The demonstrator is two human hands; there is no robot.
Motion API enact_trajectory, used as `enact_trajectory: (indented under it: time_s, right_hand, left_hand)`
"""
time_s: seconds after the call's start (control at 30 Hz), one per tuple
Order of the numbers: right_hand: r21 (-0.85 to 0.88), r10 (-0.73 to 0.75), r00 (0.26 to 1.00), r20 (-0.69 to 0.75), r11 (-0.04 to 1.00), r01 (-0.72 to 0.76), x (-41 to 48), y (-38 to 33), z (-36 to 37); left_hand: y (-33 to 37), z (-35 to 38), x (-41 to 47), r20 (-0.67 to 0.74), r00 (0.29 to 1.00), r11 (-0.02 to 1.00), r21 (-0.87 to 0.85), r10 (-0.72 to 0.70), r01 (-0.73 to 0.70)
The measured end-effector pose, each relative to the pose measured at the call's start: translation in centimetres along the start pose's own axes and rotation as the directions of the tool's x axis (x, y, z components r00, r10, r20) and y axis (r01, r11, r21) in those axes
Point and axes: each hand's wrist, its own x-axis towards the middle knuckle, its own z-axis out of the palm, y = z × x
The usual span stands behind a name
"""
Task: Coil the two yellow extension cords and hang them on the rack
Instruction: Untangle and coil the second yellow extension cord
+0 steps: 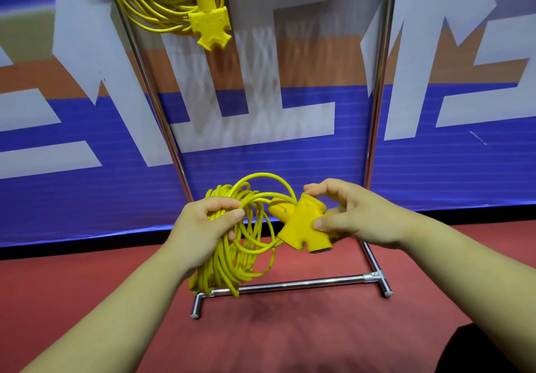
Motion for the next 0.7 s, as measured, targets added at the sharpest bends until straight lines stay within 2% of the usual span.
enact_trajectory:
  time_s: [0.27,0.4,0.57,0.7]
  right_hand:
    - [-0.001,0.001,0.998,0.070,1.000,-0.001,-0.1,0.2,0.2]
    - [-0.082,0.001,0.998,0.067,0.997,0.005,0.2,-0.1,0.5]
    - [-0.138,-0.022,0.999,-0.023,0.990,0.019,0.3,-0.6,1.1]
    - [-0.259,-0.075,0.994,-0.076,0.965,0.053,0.4,-0.6,1.4]
  left_hand:
    - [0.7,0.9,-0.4,0.008,1.000,1.000,0.021,-0.002,0.002]
    - [0.7,1.2,-0.5,0.028,0.999,1.000,0.005,-0.022,0.022]
    - [0.9,1.6,-0.8,0.061,0.998,0.999,-0.019,-0.030,0.031]
    - [1.1,2.0,-0.9,0.076,0.997,0.999,-0.037,-0.031,0.033]
